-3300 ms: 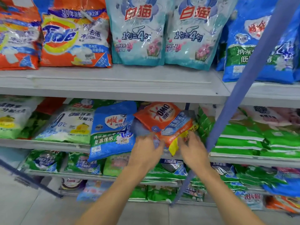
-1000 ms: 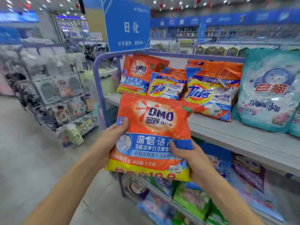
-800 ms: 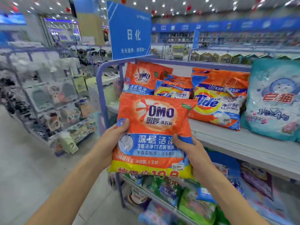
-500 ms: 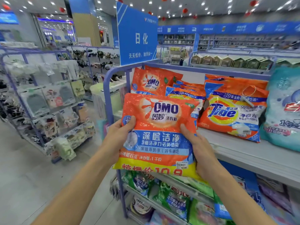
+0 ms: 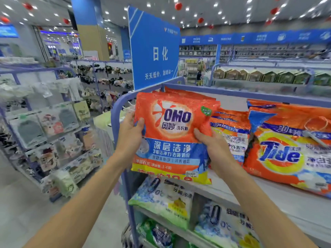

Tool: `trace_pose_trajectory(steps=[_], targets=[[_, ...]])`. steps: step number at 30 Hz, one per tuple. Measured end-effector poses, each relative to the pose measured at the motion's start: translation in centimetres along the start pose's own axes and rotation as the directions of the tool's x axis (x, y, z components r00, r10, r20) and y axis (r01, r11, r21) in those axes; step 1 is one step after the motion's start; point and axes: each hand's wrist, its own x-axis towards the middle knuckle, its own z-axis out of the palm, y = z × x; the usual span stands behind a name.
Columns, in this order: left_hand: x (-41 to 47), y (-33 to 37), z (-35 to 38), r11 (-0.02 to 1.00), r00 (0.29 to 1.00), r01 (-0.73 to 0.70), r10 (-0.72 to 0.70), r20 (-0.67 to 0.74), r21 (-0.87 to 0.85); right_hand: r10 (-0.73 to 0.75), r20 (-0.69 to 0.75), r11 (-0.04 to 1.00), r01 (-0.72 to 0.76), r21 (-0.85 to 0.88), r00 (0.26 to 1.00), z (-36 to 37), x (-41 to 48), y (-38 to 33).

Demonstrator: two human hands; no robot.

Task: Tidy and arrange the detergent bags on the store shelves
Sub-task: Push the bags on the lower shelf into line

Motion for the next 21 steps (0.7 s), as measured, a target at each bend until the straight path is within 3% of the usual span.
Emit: trace_pose_trajectory(steps=[3,7,11,13,17,21], targets=[[4.5,-1.8,0.8,0.999,0.999,0.018,-0.02,-0.039,-0.037,-0.035,-0.044,0.999,0.034,-0.023,0.998,1.4,3.5,1.0],[9.9,-4.1,2.9,0.998,0.993,0.024,-0.03,-0.113,-0.057,-0.018,-0.221,0.997,0.003,-0.071,0.975,3.8,8.4,3.9],[12.5,-7.5,3.6,0.994,0.987,0.044,-0.029,-0.155,0.096,-0.024,-0.414,0.995,-0.02,-0.101,0.91,6.7,9.8,7.2],[13.3,-8.7,3.2,0.997,0.988,0.043,-0.034,-0.149,0.057,-0.089,-0.483,0.989,0.019,-0.147,0.871,7.3,9.9,7.9],[13.8,-9.7,2.6,0.999,0.99,0.002,0.005,-0.139,0.052,-0.14,-0.535,0.96,-0.019,-0.281,0.833,6.8,11.4,6.9],[14.7,-9.7,2.3,1.0,0.981,0.023,-0.025,-0.195,-0.013,-0.15,-0.495,0.964,0.016,-0.265,0.856,5.5,13.2,6.6]])
